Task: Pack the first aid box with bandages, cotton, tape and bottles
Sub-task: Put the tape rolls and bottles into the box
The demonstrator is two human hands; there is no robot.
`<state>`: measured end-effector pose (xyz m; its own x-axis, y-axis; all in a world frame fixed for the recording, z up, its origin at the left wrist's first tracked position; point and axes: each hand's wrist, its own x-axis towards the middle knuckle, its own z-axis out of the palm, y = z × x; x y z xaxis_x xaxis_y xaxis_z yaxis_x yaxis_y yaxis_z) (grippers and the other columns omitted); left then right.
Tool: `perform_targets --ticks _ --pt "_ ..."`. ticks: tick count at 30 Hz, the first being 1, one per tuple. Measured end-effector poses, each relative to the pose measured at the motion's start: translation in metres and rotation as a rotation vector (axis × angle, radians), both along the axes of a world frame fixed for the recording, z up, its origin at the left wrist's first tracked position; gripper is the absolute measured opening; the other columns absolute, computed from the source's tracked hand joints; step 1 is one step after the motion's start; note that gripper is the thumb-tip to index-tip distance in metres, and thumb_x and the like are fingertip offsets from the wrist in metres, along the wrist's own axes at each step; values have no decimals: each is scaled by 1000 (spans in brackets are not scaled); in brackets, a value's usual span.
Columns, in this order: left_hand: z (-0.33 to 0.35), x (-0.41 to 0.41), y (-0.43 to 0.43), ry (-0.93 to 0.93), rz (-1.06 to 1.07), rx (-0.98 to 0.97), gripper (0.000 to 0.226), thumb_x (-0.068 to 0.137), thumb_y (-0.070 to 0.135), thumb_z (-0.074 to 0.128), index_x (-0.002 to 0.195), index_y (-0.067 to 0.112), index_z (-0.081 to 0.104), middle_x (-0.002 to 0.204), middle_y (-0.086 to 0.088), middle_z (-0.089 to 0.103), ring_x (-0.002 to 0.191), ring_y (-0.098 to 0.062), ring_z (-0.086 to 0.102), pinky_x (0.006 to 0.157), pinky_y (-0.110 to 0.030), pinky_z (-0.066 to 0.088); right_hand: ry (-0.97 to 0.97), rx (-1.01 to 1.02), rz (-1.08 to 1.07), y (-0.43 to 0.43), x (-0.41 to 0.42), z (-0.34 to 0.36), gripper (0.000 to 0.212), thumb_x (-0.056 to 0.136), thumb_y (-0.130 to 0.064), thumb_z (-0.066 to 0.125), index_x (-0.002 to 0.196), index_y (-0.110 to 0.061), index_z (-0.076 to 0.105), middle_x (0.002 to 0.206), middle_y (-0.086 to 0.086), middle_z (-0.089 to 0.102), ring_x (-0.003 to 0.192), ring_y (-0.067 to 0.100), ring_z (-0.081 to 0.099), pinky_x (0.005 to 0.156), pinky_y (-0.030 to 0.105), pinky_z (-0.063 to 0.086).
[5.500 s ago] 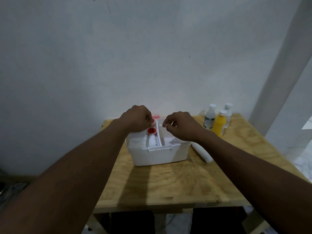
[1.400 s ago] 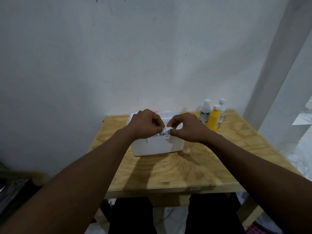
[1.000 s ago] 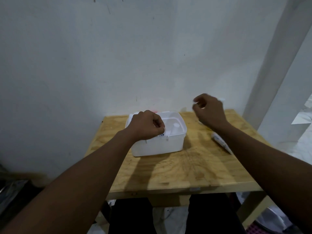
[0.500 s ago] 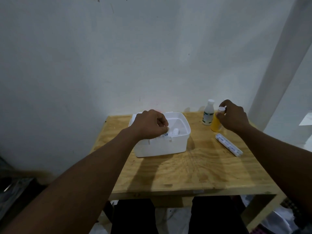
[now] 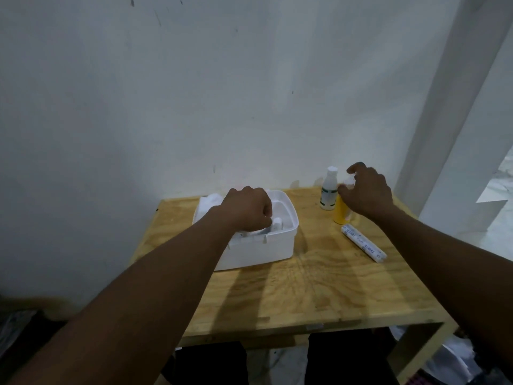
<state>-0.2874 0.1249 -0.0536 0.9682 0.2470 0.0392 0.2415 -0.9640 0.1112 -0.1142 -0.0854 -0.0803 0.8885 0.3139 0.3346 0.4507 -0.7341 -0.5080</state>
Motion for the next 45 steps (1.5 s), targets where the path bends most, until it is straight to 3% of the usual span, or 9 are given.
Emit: perform_targets --ticks 6,9,13,18,27,35,39,42,45 --pt "-11 12 -2 127 -30 209 34 89 41 62 119 27 66 116 6 70 110 -19 61 106 -42 28 -301 153 134 29 -27 21 27 85 -26 60 109 -15 61 107 10 62 99 27 57 82 42 50" --pt "-15 16 -6 171 -13 246 30 92 38 58 118 24 66 111 3 71 110 -20 61 113 -50 19 -211 242 364 45 -47 35 18 82 -15 60 99 -15 66 95 3 68 82 18 61 79 37 53" --pt "-14 19 -9 234 25 247 29 92 33 59 119 23 63 112 0 69 114 -23 60 115 -55 14 -4 -212 617 68 -73 38 20 86 -14 58 96 -17 75 101 3 73 91 20 67 84 39 56" --pt "-16 21 -10 272 52 253 27 93 31 60 119 25 65 116 3 70 117 -22 58 114 -56 15 -9 -504 568 84 -80 20 19 87 -20 59 98 -12 73 94 7 73 81 22 67 74 40 59" --pt "14 11 0 150 15 167 27 81 47 75 99 28 70 102 5 67 104 -18 55 107 -53 19 -29 -209 564 81 -73 34 23 89 -10 58 103 -13 75 107 6 73 95 22 67 86 37 56" --pt "17 -2 8 44 -45 21 26 73 48 82 87 27 72 89 11 70 88 -14 58 87 -37 31 31 -317 535 97 -81 41 25 89 -7 57 109 -10 72 111 11 70 101 26 64 87 36 54" --pt "22 -18 17 -5 -79 -66 25 71 45 85 82 26 72 85 13 71 86 -12 63 78 -33 34 43 -512 478 111 -86 45 21 87 0 60 107 -5 65 95 13 64 78 26 65 71 33 57" --pt "27 -30 21 4 -90 -90 24 70 45 85 78 26 72 77 16 69 84 -8 62 77 -32 34 123 -658 426 128 -89 50 20 84 3 67 77 -4 50 72 9 58 55 20 61 54 29 54" --pt "29 -35 22 19 -98 -84 19 73 44 84 73 29 72 78 16 71 85 -7 63 78 -32 34 283 -752 405 142 -95 48 24 90 -5 66 79 -5 44 80 13 67 56 21 69 57 31 60"
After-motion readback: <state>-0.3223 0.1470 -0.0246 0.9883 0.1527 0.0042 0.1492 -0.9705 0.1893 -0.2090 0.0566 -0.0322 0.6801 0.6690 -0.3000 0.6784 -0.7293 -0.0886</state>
